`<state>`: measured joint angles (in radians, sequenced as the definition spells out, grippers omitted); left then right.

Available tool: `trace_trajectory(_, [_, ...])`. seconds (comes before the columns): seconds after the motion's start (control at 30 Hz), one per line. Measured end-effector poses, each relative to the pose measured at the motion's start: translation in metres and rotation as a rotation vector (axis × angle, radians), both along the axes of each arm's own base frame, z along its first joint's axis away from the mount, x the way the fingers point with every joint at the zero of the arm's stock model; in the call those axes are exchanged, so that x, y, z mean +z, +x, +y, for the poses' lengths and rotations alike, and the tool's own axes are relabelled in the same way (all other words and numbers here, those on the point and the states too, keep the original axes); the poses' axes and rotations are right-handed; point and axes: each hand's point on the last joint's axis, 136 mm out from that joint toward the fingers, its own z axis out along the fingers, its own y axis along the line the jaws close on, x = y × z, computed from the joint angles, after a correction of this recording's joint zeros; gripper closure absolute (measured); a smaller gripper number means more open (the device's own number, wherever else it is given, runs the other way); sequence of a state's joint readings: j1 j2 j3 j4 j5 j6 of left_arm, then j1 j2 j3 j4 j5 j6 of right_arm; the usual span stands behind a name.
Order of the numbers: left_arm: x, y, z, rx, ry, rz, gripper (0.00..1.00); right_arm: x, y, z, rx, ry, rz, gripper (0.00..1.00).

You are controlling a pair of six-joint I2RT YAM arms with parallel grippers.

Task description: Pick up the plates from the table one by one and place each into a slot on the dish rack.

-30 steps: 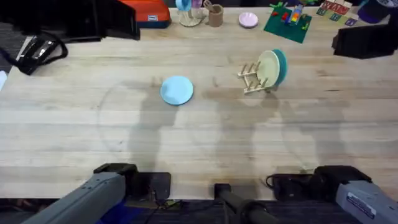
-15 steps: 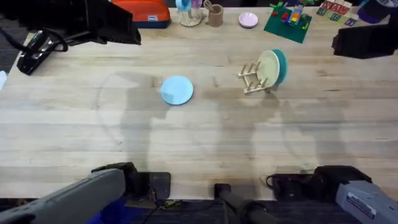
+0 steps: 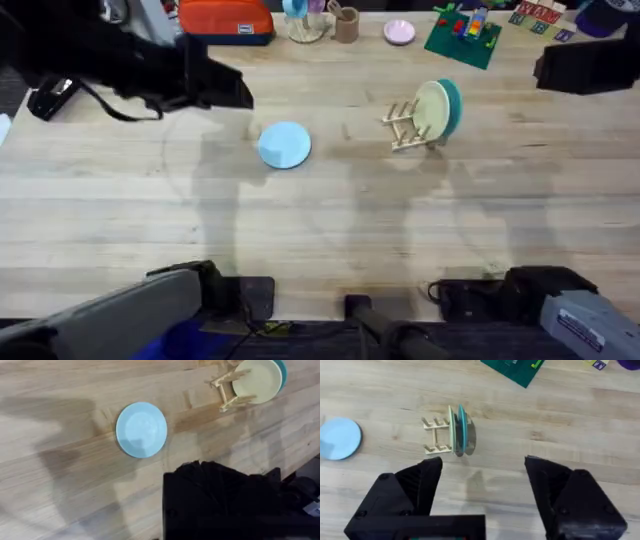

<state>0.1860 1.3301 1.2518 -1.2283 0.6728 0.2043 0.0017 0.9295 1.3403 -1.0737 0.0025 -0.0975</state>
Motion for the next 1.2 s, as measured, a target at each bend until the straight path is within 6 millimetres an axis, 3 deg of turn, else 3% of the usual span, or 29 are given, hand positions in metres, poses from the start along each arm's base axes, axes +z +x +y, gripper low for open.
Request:
trace_trajectory(0.2, [-0.046,-0.002,-0.003,-0.006,-0.039,0.101,0.958,0.0,0.0,0.0,0.0,0.0,0.0,0.008])
trace_trajectory(0.53, [-0.096,0.015,-0.002,-0.012,-0.07,0.194,0.959,0.0,0.0,0.0,0.0,0.0,0.0,0.008])
trace_trajectory(0.57, [-0.111,0.019,-0.001,-0.017,-0.075,0.226,0.959,0.0,0.0,0.0,0.0,0.0,0.0,0.008])
trace_trajectory(1.03, [-0.169,0.03,0.007,-0.021,-0.047,0.316,0.959,0.0,0.0,0.0,0.0,0.0,-0.001,0.007])
trace_trajectory(1.2, [-0.174,0.03,0.008,-0.017,-0.049,0.326,0.959,0.0,0.0,0.0,0.0,0.0,-0.001,0.007])
